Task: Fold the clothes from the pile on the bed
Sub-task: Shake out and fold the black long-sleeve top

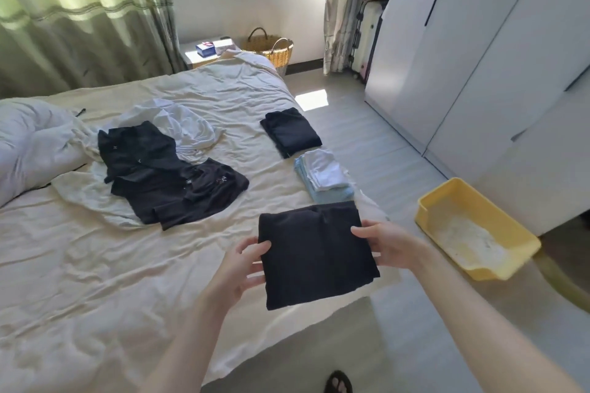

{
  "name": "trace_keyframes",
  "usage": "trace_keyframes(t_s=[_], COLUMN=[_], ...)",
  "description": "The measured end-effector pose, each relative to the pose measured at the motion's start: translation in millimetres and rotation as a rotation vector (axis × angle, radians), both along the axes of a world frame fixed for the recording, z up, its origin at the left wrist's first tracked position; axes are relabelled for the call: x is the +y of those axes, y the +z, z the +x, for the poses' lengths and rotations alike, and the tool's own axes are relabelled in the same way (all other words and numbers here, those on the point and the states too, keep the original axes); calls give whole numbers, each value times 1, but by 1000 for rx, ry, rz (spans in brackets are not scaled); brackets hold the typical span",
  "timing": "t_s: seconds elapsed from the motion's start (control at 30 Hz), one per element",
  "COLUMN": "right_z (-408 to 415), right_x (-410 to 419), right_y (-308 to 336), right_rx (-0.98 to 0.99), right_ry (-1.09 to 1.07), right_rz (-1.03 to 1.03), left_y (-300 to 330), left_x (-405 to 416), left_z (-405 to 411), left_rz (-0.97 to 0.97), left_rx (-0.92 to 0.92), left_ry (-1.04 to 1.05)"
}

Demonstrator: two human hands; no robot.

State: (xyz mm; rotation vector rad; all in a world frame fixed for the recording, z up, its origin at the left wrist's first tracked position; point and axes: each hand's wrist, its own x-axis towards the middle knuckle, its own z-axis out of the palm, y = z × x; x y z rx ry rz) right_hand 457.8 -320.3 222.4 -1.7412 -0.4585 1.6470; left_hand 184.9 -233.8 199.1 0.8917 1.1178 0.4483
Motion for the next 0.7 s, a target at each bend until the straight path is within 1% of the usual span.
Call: trace_keyframes(t_s=[0.2, 0.4, 0.5, 0.7], right_z=[119, 230, 289, 419], right_x=[-46, -61, -55, -12], right_y=[15, 21, 19, 19], right_rx=[-49, -62, -70, -133], right_ry=[-70, -206, -225, -210], right_rz=[-20, 1, 3, 20], left_y=[6, 12, 4, -18], left_x=[-33, -17, -2, 36], left_z=[132, 258, 322, 454], left_rz=[-38, 3, 21, -15], left_rx=[-20, -26, -20, -48], left_ry=[-50, -161, -202, -169])
